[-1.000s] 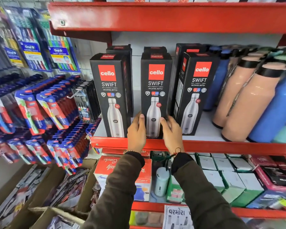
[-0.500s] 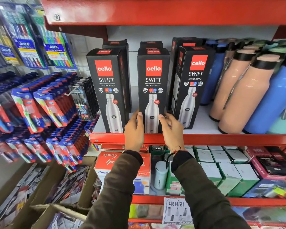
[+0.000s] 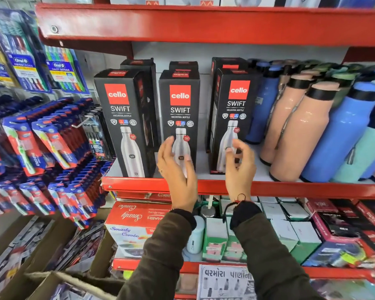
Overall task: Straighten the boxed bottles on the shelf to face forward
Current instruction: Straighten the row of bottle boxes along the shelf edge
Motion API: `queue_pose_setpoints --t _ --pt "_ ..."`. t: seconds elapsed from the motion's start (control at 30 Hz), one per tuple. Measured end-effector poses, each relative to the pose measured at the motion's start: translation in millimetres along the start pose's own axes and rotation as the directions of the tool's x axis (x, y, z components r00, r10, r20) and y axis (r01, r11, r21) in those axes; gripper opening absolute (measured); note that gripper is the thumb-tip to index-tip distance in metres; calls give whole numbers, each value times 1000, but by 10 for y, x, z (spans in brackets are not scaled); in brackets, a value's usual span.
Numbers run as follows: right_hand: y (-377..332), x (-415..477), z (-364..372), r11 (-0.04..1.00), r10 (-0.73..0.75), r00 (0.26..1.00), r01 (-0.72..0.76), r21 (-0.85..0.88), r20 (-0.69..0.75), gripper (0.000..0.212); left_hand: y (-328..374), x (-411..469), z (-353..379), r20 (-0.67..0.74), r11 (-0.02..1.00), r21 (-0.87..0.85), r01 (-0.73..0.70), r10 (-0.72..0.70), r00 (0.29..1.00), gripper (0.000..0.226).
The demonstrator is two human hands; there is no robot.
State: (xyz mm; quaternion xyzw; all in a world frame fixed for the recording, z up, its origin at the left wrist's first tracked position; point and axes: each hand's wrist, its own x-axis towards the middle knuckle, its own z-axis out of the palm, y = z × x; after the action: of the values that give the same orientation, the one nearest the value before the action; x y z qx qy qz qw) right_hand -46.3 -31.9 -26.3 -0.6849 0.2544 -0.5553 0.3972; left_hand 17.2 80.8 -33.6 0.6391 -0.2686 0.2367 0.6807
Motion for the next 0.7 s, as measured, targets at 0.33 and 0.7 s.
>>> queue_pose_setpoints --t 0.33,0.7 --pt "374 454 -228 962 261 914 -272 -8 312 53 97 -7 858 405 961 -85 263 -208 890 54" --pt "424 464 -289 967 244 908 -256 -10 339 39 75 58 983 458 773 14 635 -569 682 56"
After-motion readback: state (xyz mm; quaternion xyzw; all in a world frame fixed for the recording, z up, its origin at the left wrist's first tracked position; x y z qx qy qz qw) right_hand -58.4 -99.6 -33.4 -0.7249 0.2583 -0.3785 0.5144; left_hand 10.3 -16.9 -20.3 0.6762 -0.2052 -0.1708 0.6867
